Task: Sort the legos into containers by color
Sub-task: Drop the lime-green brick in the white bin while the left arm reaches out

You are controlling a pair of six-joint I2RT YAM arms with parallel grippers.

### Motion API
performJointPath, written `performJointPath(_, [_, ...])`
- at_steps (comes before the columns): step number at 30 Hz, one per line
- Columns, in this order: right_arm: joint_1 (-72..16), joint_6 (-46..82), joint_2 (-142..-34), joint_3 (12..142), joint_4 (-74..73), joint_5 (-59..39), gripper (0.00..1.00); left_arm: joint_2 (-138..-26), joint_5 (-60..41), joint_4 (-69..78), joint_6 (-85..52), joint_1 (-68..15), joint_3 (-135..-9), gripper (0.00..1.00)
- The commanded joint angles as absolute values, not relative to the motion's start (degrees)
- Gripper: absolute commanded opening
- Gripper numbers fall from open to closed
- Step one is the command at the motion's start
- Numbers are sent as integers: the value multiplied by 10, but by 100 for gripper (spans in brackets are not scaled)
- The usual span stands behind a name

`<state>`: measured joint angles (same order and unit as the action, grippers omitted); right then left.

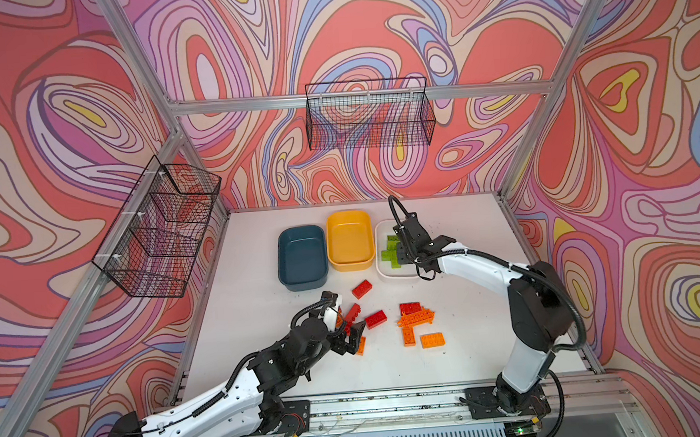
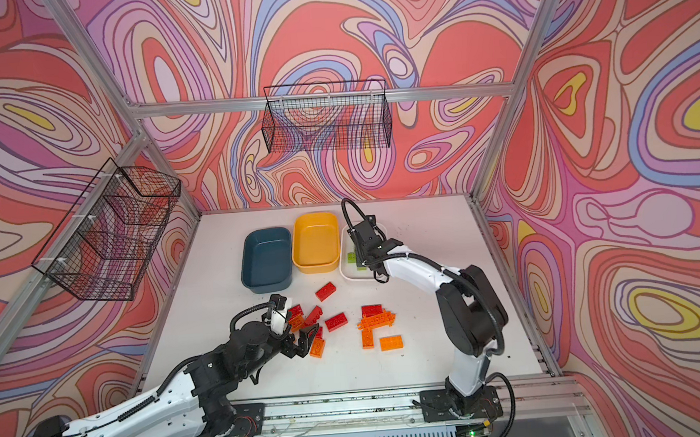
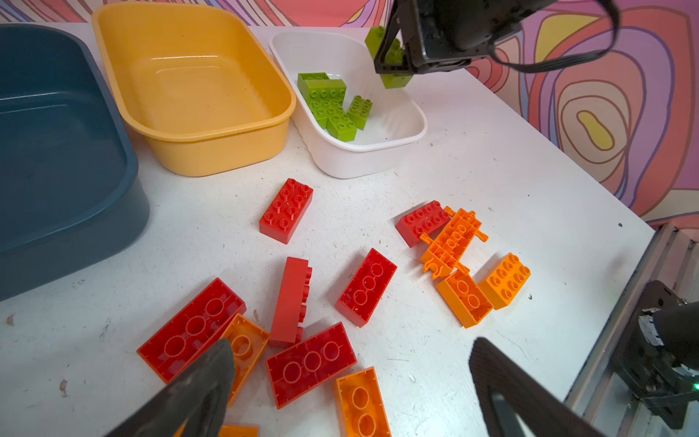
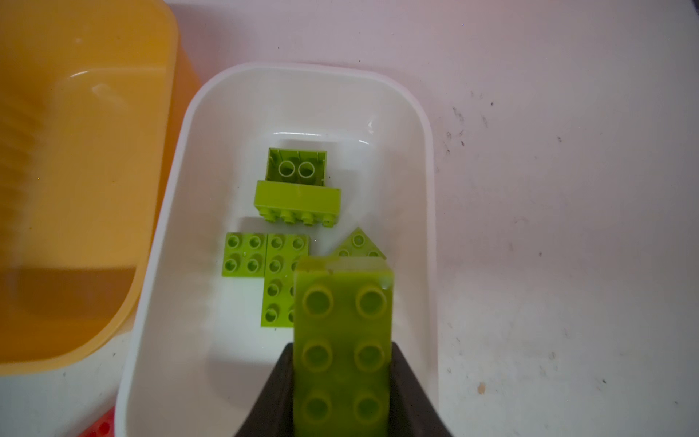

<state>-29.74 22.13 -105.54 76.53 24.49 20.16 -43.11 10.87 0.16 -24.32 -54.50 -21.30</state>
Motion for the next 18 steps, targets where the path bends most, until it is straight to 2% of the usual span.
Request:
performJointPath(1, [-285, 186, -1093, 802, 219, 161, 49, -453, 100, -20, -259, -548, -243, 100])
performJointPath(4, [-285, 175, -1083, 807, 220, 143, 72, -488, 85, -19, -263, -548, -264, 100])
performJointPath(8, [-285, 176, -998, 752, 214, 138, 85, -547, 62, 8, -268, -549, -285, 100])
performJointPath(10, [-285, 178, -943, 713, 226, 143, 95, -584, 46, 33, -272, -550, -291, 100])
performJointPath(12, [-285, 184, -889, 669, 234, 159, 98, -624, 30, 55, -275, -553, -321, 100])
performJointPath(18, [-268, 218, -744, 540, 274, 194, 98, -765, 0, 71, -242, -587, -406, 99])
